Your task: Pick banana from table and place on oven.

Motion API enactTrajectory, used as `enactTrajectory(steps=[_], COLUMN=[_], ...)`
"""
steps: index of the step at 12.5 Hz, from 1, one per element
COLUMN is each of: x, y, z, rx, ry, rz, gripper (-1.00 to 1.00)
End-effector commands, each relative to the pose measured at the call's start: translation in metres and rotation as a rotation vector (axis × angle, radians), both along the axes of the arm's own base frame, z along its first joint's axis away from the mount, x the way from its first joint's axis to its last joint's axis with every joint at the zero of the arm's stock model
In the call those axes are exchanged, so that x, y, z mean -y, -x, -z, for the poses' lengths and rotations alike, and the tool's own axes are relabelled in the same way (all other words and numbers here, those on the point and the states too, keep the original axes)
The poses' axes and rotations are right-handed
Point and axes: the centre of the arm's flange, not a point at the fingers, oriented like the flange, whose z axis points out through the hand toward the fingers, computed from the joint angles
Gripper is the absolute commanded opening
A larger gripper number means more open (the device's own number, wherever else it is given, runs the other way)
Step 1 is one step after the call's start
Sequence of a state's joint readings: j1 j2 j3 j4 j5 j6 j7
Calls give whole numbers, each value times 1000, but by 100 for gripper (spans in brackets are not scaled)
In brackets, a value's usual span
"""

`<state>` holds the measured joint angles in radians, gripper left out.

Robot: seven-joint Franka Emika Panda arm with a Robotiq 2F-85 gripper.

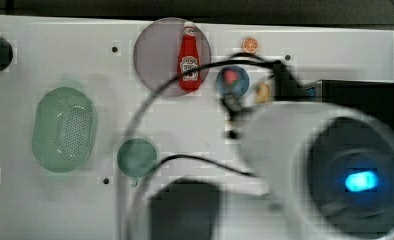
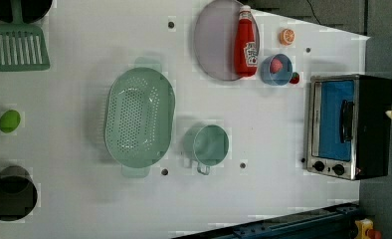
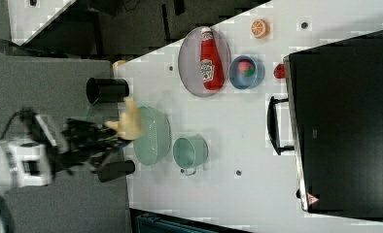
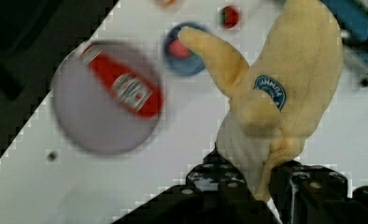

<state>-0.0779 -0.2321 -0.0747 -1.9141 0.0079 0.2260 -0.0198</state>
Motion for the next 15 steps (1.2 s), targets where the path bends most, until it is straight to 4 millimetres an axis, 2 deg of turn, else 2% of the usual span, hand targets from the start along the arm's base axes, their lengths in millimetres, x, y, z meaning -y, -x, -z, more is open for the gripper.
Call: enactTrajectory(steps=[1,3,5,7,9,10,15], x=[132,187,231,262,282,289,296], y=[3,3,-3,-7,-8,-9,-14], z=[72,92,112,133,154,163,177], rx=[-132,-132,-114,-136,-183,-196,-193], ry=[-1,22,76,113,125,133,163], rz=[20,-17,-73,-112,-139,-145,-187], gripper=[-53,-53,-53,-53,-53,-44,66])
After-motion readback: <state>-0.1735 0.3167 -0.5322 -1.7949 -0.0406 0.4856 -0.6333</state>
